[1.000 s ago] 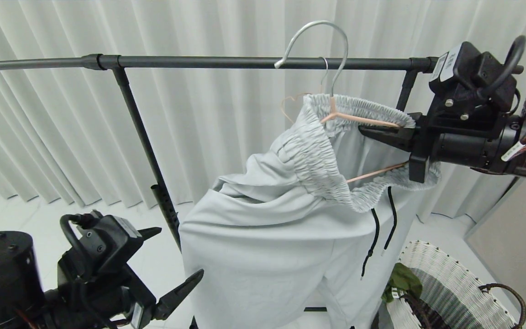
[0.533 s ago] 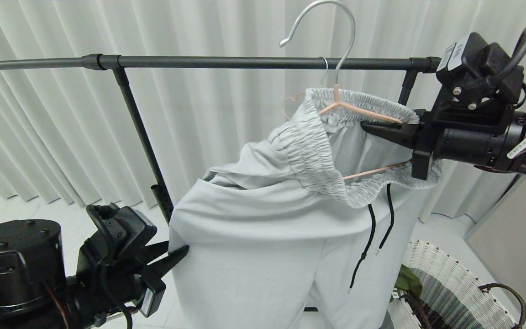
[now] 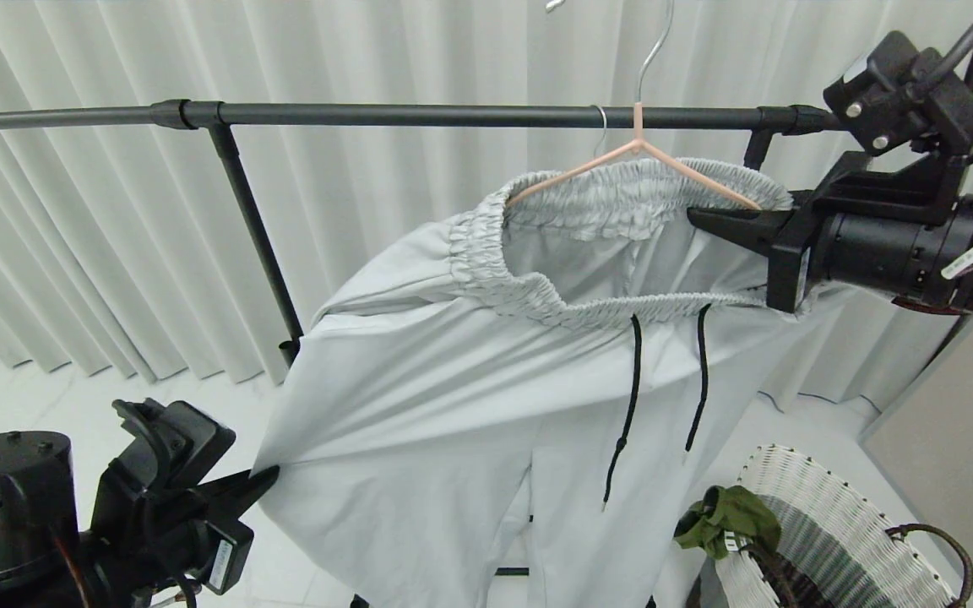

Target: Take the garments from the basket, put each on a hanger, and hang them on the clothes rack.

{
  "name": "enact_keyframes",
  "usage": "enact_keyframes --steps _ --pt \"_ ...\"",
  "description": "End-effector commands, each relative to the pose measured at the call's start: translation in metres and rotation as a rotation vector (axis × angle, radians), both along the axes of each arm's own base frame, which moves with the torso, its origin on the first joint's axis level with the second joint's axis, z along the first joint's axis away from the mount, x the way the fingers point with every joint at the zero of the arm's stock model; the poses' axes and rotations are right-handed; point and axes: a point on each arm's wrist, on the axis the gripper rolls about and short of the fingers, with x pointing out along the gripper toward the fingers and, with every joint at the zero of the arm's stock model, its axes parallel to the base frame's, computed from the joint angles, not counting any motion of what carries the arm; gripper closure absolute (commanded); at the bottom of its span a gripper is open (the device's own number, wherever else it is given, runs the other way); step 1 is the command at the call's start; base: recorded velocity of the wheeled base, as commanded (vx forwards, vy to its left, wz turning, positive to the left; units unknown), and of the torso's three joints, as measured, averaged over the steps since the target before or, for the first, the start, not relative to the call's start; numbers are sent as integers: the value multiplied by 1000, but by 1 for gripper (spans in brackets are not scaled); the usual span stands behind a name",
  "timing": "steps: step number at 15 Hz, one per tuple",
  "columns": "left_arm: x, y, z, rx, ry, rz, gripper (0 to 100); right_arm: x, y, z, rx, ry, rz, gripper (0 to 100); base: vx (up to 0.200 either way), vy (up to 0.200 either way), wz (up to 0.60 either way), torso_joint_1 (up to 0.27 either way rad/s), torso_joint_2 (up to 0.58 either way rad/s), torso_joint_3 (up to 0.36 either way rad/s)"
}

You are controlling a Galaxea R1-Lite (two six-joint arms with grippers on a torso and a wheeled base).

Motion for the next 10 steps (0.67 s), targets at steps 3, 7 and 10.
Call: enact_keyframes --steps 3,7,10 --pt "1 7 -4 38 13 49 100 -5 -3 6 28 -9 -2 100 0 0 0 0 0 0" --pt "-1 8 0 47 -15 49 100 -6 -4 7 33 -3 -13 100 0 0 0 0 0 0" --pt "-5 9 4 41 -43 43 0 -5 -3 5 28 7 -16 100 0 0 0 0 0 0"
